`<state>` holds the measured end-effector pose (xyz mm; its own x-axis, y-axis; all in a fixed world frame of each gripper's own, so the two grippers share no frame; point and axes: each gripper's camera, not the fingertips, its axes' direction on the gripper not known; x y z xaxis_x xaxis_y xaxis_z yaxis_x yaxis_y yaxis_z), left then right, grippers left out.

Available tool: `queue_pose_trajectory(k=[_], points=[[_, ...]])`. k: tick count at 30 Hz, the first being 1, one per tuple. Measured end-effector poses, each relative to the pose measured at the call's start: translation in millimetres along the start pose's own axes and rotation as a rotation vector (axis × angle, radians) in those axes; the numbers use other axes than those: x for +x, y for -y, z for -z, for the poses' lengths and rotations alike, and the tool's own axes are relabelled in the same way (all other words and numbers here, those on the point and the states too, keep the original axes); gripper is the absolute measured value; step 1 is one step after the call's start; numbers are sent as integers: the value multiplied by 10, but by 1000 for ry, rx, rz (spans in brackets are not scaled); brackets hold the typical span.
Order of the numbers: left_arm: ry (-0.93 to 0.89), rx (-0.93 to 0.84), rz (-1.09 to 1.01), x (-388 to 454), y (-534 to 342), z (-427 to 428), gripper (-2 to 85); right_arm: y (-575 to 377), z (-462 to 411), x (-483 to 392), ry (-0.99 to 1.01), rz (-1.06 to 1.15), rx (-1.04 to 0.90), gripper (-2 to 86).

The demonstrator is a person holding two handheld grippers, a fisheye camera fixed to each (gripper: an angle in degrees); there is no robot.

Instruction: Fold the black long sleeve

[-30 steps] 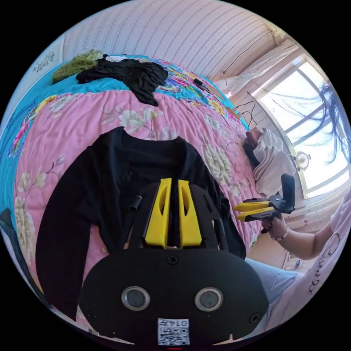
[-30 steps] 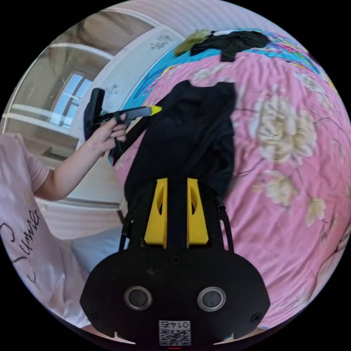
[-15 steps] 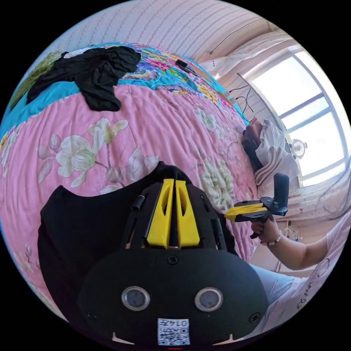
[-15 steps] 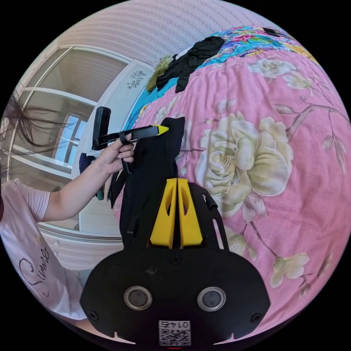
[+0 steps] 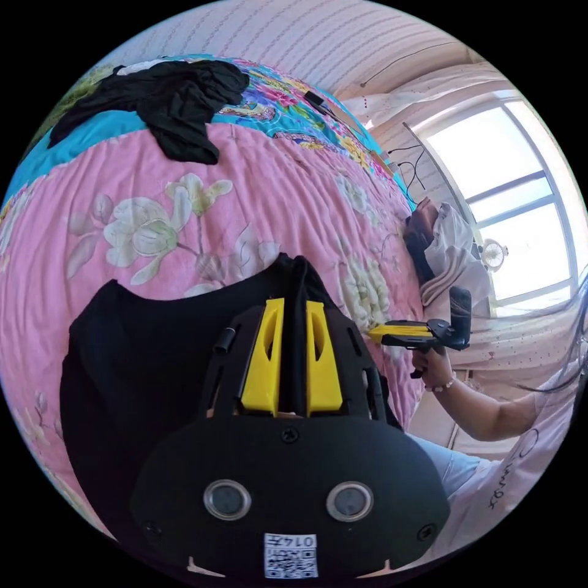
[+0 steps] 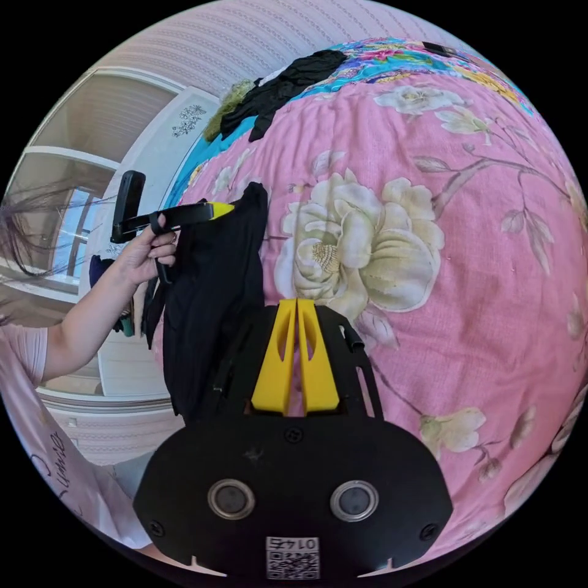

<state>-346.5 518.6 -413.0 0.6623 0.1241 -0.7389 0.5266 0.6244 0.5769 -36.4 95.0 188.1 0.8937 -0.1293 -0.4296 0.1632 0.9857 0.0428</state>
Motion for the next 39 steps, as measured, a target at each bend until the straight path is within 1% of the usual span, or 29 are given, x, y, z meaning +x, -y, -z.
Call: queue_pose_trajectory(k=[2, 4, 6, 7, 8, 9, 10, 12, 13, 14, 15, 16, 18, 20, 21, 23, 24, 26, 27, 29, 30, 32, 34, 37, 38, 39], points=[[-37, -15, 50, -112, -343, 345, 68, -136, 68, -174, -14, 20, 28, -3], [-42, 17, 104, -156, -775, 721, 70, -251, 89, -330, -6, 37, 35, -3], [-19, 111, 192, -131, -1481, 1240, 67, -360, 61, -526, -9, 65, 26, -2], [-13, 137, 219, -121, -1669, 1359, 66, -410, 10, -674, -11, 87, 4, -2], [15, 186, 286, -110, -2050, 1579, 64, -436, -60, -838, -12, 114, -23, -1], [53, 235, 371, -114, -2429, 1786, 64, -440, -100, -928, -10, 130, -36, -1], [74, 260, 411, -119, -2606, 1879, 64, -421, -192, -1125, -2, 169, -62, -1], [196, 350, 600, -177, -3325, 2222, 63, -333, -368, -1462, 26, 236, -103, -1], [218, 369, 651, -208, -3488, 2296, 62, -247, -514, -1708, 54, 288, -131, -1], [262, 395, 748, -272, -3786, 2438, 59, -139, -695, -1987, 86, 349, -168, -1], [329, 425, 830, -301, -4046, 2594, 53, -80, -795, -2137, 103, 381, -188, -1], [374, 443, 856, -297, -4158, 2676, 49, 40, -1002, -2458, 132, 449, -226, -1], [529, 503, 927, -271, -4503, 2996, 37, 206, -1327, -2984, 168, 560, -273, 0], [545, 544, 968, -328, -4719, 3211, 37, 378, -1789, -3745, 209, 717, -335, 3], [524, 580, 1004, -401, -4866, 3338, 40, 409, -1904, -3942, 217, 756, -350, 5], [499, 636, 1042, -516, -5046, 3497, 49, 484, -2356, -4737, 233, 899, -408, 12], [506, 657, 1058, -584, -5120, 3577, 56, 491, -2469, -4928, 232, 927, -421, 14], [516, 687, 1066, -684, -5178, 3659, 69, 470, -2919, -5631, 232, 1019, -451, 23], [512, 697, 1052, -748, -5170, 3675, 79, 455, -3042, -5790, 224, 1034, -463, 25], [484, 679, 1057, -849, -5134, 3651, 81, 359, -3539, -6370, 191, 1091, -532, 35], [458, 662, 1061, -897, -5108, 3609, 81, 324, -3646, -6493, 184, 1105, -537, 37], [465, 663, 1062, -883, -5103, 3570, 76, 183, -4056, -6884, 135, 1146, -547, 52], [481, 671, 1036, -810, -5115, 3560, 70, 108, -4362, -7074, 99, 1150, -577, 70], [497, 689, 1002, -630, -5162, 3554, 60, 24, -4823, -7178, 74, 1128, -667, 88], [498, 693, 982, -559, -5180, 3549, 55, -19, -4988, -7148, 15, 1129, -702, 81], [494, 694, 971, -495, -5199, 3559, 42, -23, -5009, -7126, -13, 1137, -682, 77]])
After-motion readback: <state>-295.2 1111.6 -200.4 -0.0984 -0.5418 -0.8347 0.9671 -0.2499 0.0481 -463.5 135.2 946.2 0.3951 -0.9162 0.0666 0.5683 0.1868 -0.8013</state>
